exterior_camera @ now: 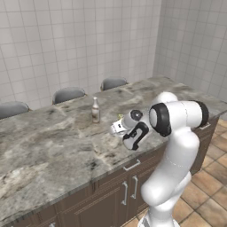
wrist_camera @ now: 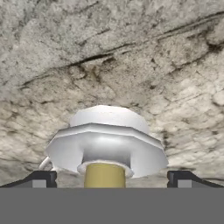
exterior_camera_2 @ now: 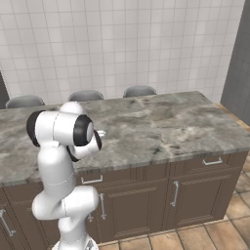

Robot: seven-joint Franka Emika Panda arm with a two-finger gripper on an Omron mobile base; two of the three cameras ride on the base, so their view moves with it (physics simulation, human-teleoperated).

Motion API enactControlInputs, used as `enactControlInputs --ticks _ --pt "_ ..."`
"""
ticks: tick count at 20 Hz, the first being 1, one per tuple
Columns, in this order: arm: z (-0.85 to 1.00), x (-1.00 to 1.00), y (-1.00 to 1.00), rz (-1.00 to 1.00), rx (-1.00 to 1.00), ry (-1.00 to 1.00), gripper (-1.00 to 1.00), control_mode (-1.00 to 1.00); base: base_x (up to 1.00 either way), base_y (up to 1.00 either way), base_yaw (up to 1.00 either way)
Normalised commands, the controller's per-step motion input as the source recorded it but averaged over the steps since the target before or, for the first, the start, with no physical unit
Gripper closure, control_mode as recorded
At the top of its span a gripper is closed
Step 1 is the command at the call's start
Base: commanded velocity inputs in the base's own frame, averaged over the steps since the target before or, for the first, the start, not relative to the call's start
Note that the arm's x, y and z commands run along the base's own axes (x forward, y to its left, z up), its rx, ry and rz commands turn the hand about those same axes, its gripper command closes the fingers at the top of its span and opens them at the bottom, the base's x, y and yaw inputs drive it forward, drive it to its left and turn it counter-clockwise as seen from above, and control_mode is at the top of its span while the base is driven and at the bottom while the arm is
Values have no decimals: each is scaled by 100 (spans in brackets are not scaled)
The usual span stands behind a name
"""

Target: Pick the candle and jar from the dining table and place them in the open cabinet. Close the cabinet after placing the objects.

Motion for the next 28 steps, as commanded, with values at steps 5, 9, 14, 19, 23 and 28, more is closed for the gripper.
enactControlInputs --ticks 5,9,14,19,23,28 --pt "-20 17 6 0 0 0 100 -100 0 0 0" --pt "-20 0 0 0 0 0 100 -100 0 0 0" --pt "-15 0 0 0 0 0 100 -100 0 0 0" --pt "17 -16 0 0 0 -2 100 -100 0 0 0" --pt "52 -26 0 0 0 -5 100 -100 0 0 0" --pt "62 -3 0 -1 -2 0 100 -100 0 0 0"
